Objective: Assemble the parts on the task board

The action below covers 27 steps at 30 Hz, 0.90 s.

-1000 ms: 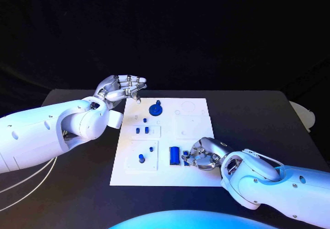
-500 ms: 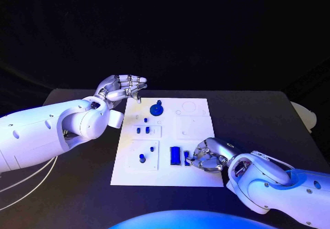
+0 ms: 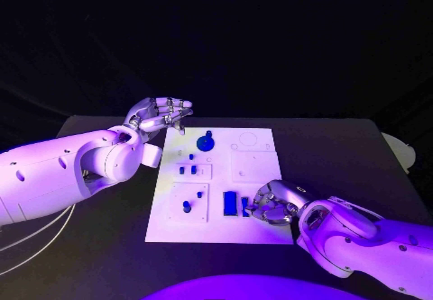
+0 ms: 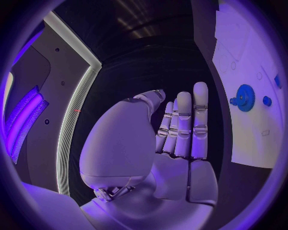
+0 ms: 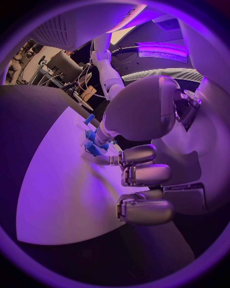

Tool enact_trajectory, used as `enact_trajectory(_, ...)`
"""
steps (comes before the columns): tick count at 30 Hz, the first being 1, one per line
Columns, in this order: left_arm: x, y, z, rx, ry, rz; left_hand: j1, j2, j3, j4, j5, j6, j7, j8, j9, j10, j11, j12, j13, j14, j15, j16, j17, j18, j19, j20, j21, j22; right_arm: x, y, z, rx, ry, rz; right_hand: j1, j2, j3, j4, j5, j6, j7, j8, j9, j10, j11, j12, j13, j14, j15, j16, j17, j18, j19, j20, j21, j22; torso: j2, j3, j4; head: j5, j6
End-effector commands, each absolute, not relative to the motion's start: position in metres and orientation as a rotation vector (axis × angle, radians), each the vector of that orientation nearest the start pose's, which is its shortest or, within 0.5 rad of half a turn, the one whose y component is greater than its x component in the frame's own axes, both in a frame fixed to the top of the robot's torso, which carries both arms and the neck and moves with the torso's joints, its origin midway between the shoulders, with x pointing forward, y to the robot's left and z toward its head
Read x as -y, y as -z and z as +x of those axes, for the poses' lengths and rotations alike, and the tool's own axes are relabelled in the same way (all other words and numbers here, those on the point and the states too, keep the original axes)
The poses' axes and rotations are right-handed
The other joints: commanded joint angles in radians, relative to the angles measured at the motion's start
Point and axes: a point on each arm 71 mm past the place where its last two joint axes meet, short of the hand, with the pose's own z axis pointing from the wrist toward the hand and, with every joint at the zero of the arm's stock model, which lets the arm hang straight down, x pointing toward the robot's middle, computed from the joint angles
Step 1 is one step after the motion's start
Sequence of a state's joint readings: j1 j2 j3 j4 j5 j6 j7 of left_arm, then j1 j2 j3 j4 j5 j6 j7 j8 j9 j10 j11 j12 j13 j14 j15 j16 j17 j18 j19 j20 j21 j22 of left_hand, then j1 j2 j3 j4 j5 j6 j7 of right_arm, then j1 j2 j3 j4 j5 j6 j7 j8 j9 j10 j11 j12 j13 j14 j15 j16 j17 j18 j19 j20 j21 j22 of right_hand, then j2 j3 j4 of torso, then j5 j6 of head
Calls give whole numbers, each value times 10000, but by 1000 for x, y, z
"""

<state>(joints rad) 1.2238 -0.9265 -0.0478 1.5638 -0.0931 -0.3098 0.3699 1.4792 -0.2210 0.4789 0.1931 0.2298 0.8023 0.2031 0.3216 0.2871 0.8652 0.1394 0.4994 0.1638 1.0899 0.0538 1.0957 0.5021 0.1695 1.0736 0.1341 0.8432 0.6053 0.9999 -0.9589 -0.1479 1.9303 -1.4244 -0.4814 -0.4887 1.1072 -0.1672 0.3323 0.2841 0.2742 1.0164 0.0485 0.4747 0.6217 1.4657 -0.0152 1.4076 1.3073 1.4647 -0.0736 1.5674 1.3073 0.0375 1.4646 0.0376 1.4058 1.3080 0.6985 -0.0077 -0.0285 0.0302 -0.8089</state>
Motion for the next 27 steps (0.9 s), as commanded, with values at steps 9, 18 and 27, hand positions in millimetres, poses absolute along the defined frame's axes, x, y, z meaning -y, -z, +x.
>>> enact_trajectory(9, -236, 165, 483, -14324, 15003, -10168, -67, 41, 64, -15, 13, -61, 29, 38, -16, -84, -8, 31, -10, -85, 4, 65, -7, 156, -31, 28, -63, -9, 160, 268, 345, -19824, -6541, 995, 373, -73, -121, -60, -140, 24, 11, -28, 10, 322, -59, 71, 1650, 1061, -64, 34, 2635, -76, 594, -75, 24, 2231, -1, -6, -8, 46, -62)
enact_trajectory(18, -236, 165, 483, -14322, 15002, -10167, -67, 41, 64, -15, 13, -61, 29, 38, -16, -84, -8, 31, -10, -85, 4, 65, -7, 156, -31, 28, -63, -9, 162, 270, 351, -19507, -6193, 1131, 566, 43, -91, -30, -182, 50, -3, -20, 6, 334, -71, 92, 1665, 1061, -73, 34, 2635, -79, 600, -82, 43, 2236, -2, 4, -10, 49, -34)
enact_trajectory(27, -236, 165, 483, -14323, 14996, -10170, -67, 41, 64, -15, 13, -61, 29, 38, -16, -84, -8, 31, -10, -85, 4, 65, -7, 156, -31, 28, -63, -9, 161, 270, 354, -19317, -6258, 1133, 563, 71, -111, 15, -204, 67, 1, -12, 6, 340, -70, 101, 1672, 1061, -74, 34, 2635, -80, 602, -84, 48, 2237, -2, 0, -1, 54, -7)
